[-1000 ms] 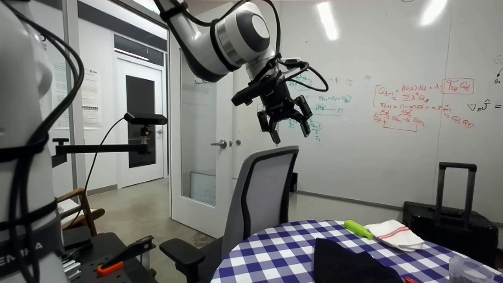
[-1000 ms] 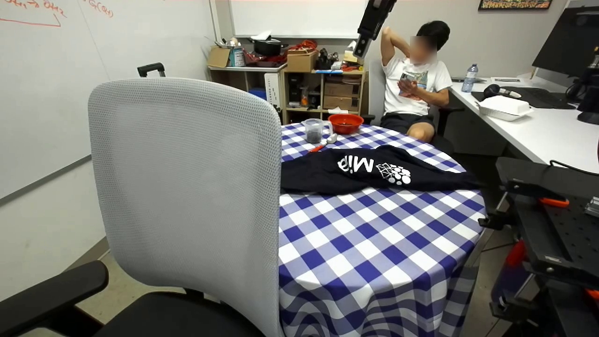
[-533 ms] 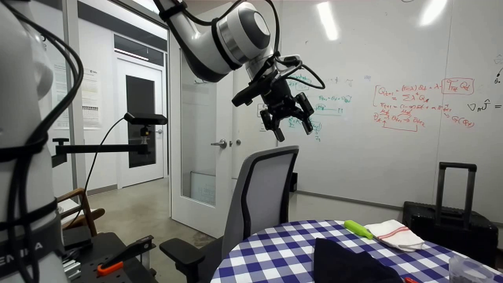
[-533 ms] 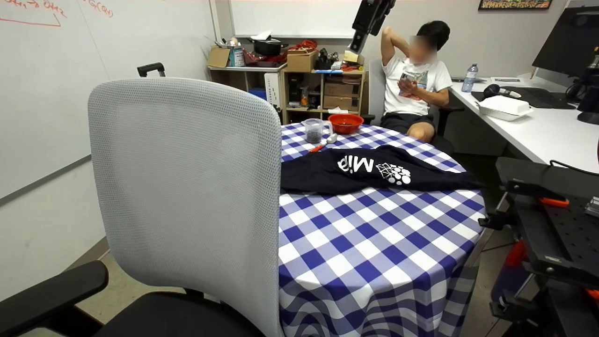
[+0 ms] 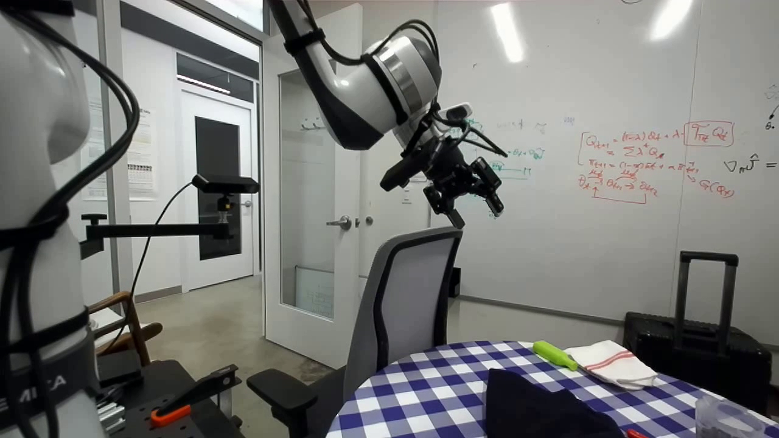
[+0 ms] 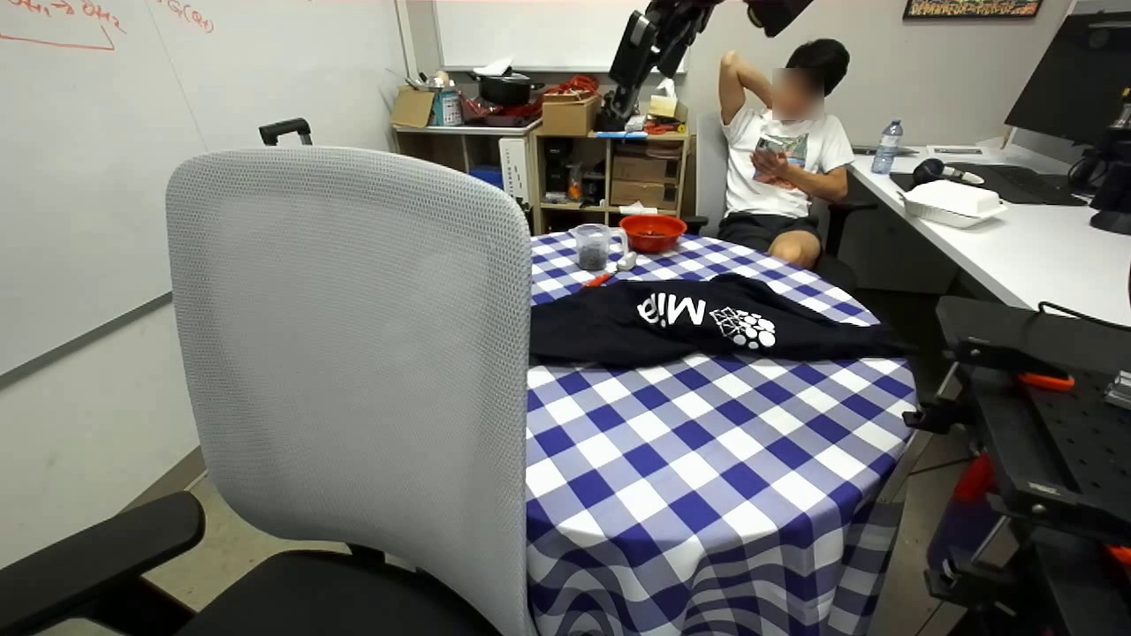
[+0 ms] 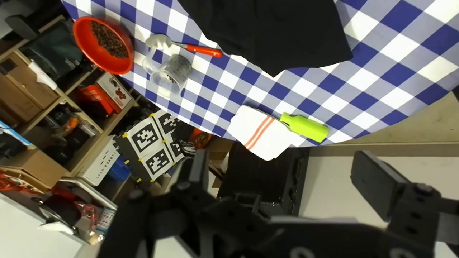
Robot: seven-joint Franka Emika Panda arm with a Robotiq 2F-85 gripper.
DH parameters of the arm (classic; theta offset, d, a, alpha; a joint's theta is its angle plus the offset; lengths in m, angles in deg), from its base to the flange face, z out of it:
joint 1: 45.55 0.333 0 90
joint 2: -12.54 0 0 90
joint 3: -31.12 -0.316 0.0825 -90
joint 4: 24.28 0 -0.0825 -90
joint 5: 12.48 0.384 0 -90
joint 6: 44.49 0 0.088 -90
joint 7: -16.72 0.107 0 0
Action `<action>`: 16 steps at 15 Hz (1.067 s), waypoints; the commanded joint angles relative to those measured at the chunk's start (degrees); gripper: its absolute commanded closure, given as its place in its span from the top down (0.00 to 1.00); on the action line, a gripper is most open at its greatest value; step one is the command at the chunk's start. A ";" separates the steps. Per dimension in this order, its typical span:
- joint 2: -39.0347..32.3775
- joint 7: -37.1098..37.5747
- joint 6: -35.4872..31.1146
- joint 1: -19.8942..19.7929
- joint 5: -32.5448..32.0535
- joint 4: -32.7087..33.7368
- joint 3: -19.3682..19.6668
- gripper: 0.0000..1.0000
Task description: Hang the black shirt on the backrest of the grey chair
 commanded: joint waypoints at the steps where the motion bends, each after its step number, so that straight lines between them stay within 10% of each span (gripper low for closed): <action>1: -11.37 3.64 -4.27 0.10 -5.53 7.66 0.19 1.00; 16: -44.10 -0.31 -2.96 3.33 -18.16 32.89 3.09 1.00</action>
